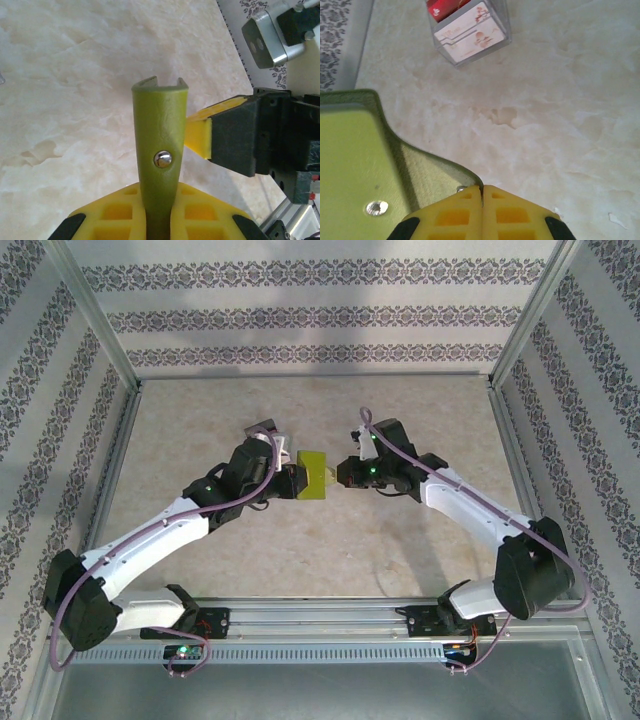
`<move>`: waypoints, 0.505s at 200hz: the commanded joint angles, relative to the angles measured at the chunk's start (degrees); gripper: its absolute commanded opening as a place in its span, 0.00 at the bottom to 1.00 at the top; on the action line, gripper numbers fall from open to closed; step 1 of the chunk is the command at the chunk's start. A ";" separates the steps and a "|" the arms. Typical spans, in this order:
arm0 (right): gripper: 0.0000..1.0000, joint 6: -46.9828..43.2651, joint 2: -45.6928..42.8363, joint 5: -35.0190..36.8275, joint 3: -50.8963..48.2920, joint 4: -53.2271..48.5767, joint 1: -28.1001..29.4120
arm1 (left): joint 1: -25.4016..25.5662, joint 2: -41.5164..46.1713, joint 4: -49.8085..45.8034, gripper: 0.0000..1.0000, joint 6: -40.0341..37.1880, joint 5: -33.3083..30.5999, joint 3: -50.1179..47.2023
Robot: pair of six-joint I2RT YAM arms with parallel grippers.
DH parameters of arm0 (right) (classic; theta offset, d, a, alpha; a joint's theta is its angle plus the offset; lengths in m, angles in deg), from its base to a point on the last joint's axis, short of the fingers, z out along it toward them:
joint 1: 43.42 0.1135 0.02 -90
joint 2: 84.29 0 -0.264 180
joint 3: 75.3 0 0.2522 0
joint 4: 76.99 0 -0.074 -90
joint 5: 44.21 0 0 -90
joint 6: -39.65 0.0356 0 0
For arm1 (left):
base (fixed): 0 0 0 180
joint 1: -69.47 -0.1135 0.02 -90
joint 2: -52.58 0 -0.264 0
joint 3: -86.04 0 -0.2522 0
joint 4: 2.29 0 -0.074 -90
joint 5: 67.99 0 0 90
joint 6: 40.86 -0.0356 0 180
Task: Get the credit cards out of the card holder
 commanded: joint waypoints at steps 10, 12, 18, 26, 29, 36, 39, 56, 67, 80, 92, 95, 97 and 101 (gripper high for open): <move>0.28 -0.15 -3.77 -5.73 -3.38 3.69 -4.12 | -0.85 2.29 2.41 0.00 0.43 0.11 1.45; 0.31 -0.15 -4.00 -6.29 -3.58 4.00 -4.44 | -0.90 2.29 2.51 0.00 0.49 0.21 1.40; 0.37 -0.15 -4.81 -7.81 -4.22 4.96 -5.15 | -1.01 2.32 2.74 0.00 0.64 0.56 1.38; 0.45 -0.07 -5.91 -9.37 -5.00 6.00 -6.37 | -1.17 2.45 3.04 0.00 0.84 0.89 1.22; 0.47 0.08 -6.28 -10.05 -5.27 6.32 -6.79 | -1.25 2.54 3.14 0.00 0.91 1.03 1.14; 0.52 0.09 -7.12 -11.55 -5.88 7.08 -7.90 | -1.38 2.64 3.40 0.00 1.11 1.26 1.04; 0.53 0.13 -7.56 -12.17 -6.22 7.32 -8.35 | -1.53 2.72 3.50 0.00 1.19 1.36 0.88; 0.63 0.08 -9.69 -14.42 -7.55 8.04 -10.96 | -2.28 3.15 4.19 0.00 1.93 2.08 0.52; 0.70 -0.03 -11.17 -15.19 -8.35 8.30 -12.37 | -2.89 3.56 4.57 0.00 2.56 2.59 0.19; 0.78 0.39 -12.91 -16.06 -9.39 9.29 -13.91 | -3.70 4.23 5.15 0.00 3.23 3.13 -0.07; 0.85 1.09 -14.39 -17.11 -10.29 10.76 -14.95 | -4.47 5.01 5.91 0.00 3.96 3.54 -0.51; 0.86 1.29 -14.72 -17.19 -10.46 11.14 -15.14 | -4.61 5.15 6.20 0.00 4.12 3.70 -0.72; 0.87 1.44 -14.87 -17.24 -10.59 11.33 -15.33 | -4.79 5.30 6.47 0.00 4.30 3.83 -0.82; 0.90 1.77 -15.35 -17.43 -10.82 11.78 -15.49 | -5.13 5.54 6.95 0.00 4.63 4.18 -1.04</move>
